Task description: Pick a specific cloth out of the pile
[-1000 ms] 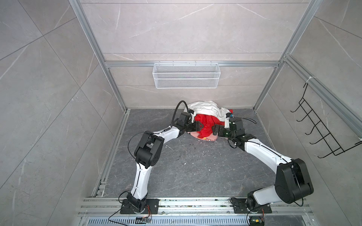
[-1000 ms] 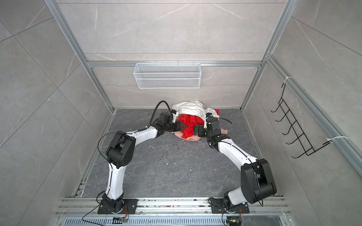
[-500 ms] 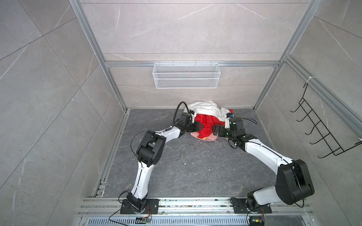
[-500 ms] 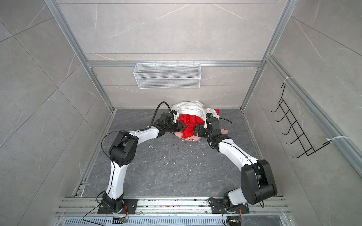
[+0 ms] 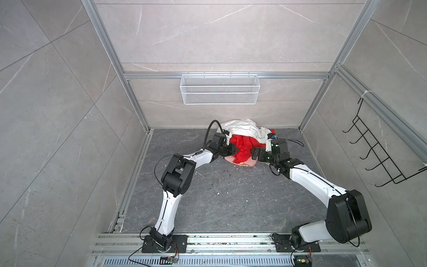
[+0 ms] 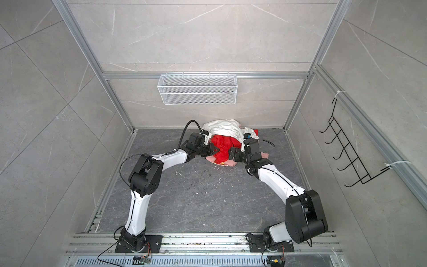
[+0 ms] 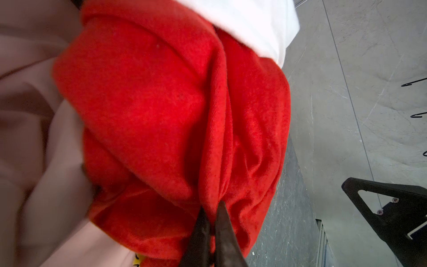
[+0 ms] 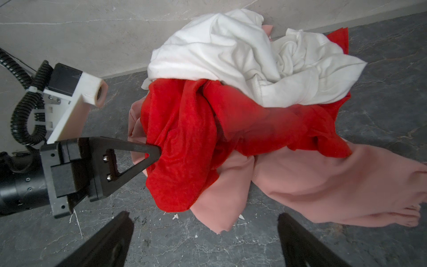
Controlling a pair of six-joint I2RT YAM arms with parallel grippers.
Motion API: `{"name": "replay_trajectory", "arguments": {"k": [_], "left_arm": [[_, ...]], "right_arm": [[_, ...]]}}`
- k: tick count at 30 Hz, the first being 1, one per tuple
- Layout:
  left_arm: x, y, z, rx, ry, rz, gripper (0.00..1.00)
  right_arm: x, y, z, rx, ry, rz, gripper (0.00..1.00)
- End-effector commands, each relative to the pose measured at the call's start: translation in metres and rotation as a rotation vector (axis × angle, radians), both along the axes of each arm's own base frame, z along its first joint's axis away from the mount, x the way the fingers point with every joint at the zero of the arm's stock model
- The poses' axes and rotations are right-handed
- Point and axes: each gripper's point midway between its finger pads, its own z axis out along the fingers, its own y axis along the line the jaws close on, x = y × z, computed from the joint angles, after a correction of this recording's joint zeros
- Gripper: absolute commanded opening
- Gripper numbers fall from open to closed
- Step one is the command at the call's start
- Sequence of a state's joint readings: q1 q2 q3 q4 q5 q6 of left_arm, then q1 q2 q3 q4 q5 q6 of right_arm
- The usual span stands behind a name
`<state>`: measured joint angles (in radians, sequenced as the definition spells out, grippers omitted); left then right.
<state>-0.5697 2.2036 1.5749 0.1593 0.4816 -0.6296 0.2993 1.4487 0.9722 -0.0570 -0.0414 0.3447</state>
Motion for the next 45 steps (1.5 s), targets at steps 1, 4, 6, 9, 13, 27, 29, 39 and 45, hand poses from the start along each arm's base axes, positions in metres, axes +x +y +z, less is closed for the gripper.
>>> {"name": "replay_trajectory", "arguments": {"k": [1, 4, 6, 9, 13, 27, 29, 39, 45], "left_arm": [[0.005, -0.011, 0.04, -0.065, -0.074, -0.025, 0.0], [0.005, -0.012, 0.045, -0.072, -0.077, -0.025, 0.0], [0.005, -0.012, 0.05, -0.08, -0.083, -0.026, 0.0], [0.005, -0.012, 0.059, -0.09, -0.094, -0.025, 0.0], [0.005, -0.012, 0.071, -0.102, -0.113, -0.025, 0.0], [0.009, -0.02, 0.101, -0.139, -0.166, -0.035, 0.0], [0.009, -0.021, 0.104, -0.142, -0.173, -0.037, 0.0], [0.013, -0.025, 0.122, -0.162, -0.211, -0.04, 0.0], [0.021, -0.03, 0.134, -0.177, -0.241, -0.045, 0.0]], "right_arm": [[-0.003, 0.0, 0.008, 0.006, -0.009, -0.004, 1.0], [-0.004, -0.001, 0.007, 0.006, -0.008, -0.006, 1.0], [-0.004, -0.001, 0.008, 0.005, -0.01, -0.006, 1.0], [-0.005, -0.001, 0.008, 0.002, -0.012, -0.009, 1.0], [-0.006, -0.002, 0.008, 0.002, -0.014, -0.012, 1.0], [-0.008, -0.007, 0.012, -0.002, -0.033, -0.035, 1.0], [-0.009, -0.007, 0.012, 0.0, -0.035, -0.036, 1.0], [-0.007, -0.006, 0.015, 0.011, -0.044, -0.034, 1.0], [-0.007, -0.004, 0.018, 0.021, -0.047, -0.027, 1.0]]}}
